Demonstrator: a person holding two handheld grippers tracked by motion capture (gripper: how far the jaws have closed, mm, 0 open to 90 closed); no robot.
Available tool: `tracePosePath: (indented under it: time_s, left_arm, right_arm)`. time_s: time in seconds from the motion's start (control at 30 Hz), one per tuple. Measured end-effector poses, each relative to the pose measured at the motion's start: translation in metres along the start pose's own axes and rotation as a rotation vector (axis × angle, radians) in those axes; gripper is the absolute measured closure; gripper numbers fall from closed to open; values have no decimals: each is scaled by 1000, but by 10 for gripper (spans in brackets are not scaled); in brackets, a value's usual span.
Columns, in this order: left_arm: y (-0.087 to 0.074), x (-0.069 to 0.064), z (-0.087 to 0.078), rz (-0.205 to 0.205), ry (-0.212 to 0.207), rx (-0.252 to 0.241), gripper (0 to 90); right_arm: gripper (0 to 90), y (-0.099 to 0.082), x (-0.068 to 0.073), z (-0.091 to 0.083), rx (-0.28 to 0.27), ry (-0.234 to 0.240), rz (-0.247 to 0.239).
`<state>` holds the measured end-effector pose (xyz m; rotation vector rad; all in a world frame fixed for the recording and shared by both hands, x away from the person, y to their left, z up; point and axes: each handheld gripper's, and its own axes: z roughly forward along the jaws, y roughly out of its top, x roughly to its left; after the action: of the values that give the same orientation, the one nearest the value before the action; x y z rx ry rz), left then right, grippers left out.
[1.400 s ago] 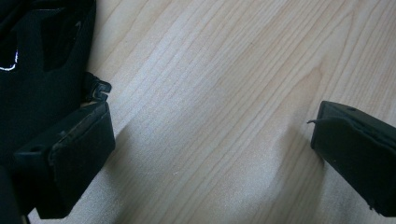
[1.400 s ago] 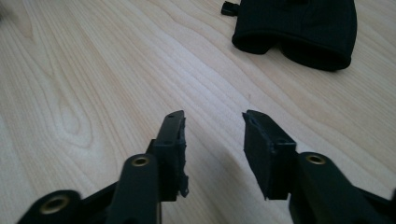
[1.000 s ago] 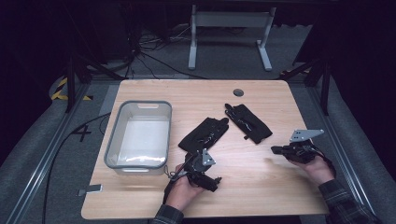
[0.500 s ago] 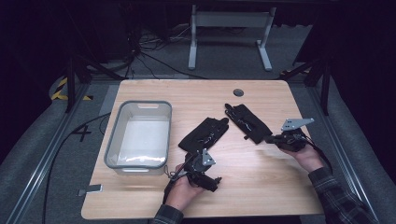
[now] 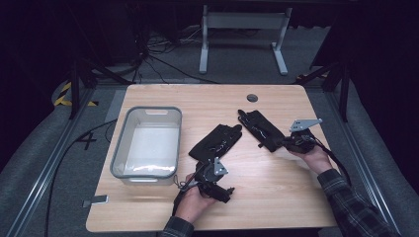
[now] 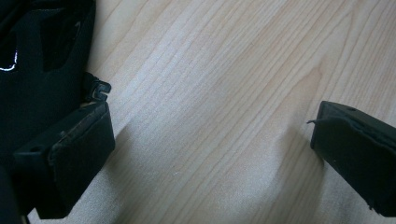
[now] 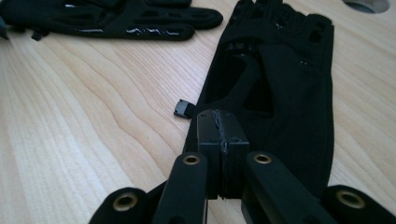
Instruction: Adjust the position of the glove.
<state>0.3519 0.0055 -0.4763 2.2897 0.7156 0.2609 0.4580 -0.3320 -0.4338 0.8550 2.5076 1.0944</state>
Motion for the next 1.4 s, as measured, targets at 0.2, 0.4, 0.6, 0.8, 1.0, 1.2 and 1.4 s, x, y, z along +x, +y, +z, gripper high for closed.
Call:
tracePosePath:
  time_s: [0.2, 0.4, 0.6, 0.8, 1.0, 1.2, 1.4]
  left_arm:
    - [0, 0, 0, 0, 0, 0, 0]
    - [0, 0, 0, 0, 0, 0, 0]
    - [0, 0, 0, -1, 0, -1, 0]
    - [0, 0, 0, 0, 0, 0, 0]
    - [0, 0, 0, -1, -1, -1, 1]
    - [0, 0, 0, -1, -1, 0, 1]
    - [0, 0, 0, -1, -1, -1, 0]
  right_arm:
    - [899, -4, -4, 12, 50, -8, -2]
    - [900, -7, -2, 18, 80, -17, -14]
    - [900, -12, 1, 11, 87, -6, -11]
    - [900, -18, 5, 4, 96, 0, -10]
    - [900, -27, 9, -7, 101, 10, 5]
    - [899, -39, 19, -20, 111, 19, 3]
    - [899, -52, 29, -35, 114, 50, 8]
